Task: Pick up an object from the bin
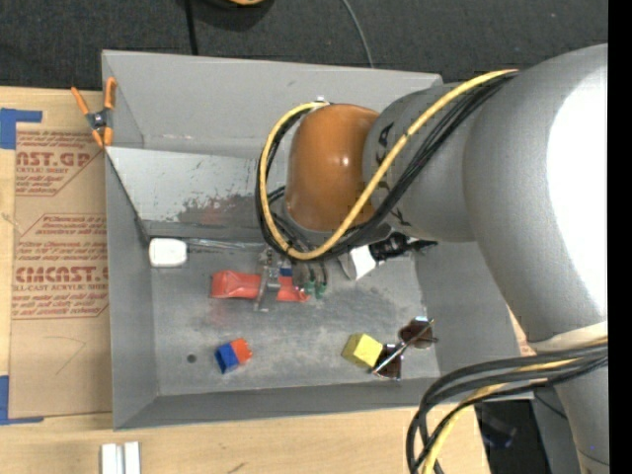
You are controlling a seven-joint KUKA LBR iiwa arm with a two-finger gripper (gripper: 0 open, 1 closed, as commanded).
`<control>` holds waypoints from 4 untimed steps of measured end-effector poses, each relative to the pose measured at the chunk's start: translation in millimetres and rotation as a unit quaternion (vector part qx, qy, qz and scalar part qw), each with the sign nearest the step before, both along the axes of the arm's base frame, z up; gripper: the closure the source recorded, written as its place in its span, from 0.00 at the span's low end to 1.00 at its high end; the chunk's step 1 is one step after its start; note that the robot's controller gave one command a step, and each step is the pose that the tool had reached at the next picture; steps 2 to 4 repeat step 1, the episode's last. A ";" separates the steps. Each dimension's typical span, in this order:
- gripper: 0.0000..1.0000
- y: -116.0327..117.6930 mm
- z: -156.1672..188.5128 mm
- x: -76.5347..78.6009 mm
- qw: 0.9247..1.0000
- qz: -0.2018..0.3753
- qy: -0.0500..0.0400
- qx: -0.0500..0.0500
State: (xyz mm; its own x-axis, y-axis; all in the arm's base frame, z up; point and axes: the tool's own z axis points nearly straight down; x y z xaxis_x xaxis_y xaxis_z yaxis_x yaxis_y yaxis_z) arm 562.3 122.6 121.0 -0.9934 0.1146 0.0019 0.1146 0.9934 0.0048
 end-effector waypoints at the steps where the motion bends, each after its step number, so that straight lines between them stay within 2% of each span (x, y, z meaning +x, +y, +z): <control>1: 1.00 0.1 21.8 1.3 1.000 0.000 -0.002 0.000; 4: 1.00 0.1 21.8 1.3 1.000 0.000 -0.002 0.000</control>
Offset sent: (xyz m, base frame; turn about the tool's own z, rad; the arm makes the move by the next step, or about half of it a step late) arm 0.0001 0.0000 0.0016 0.0000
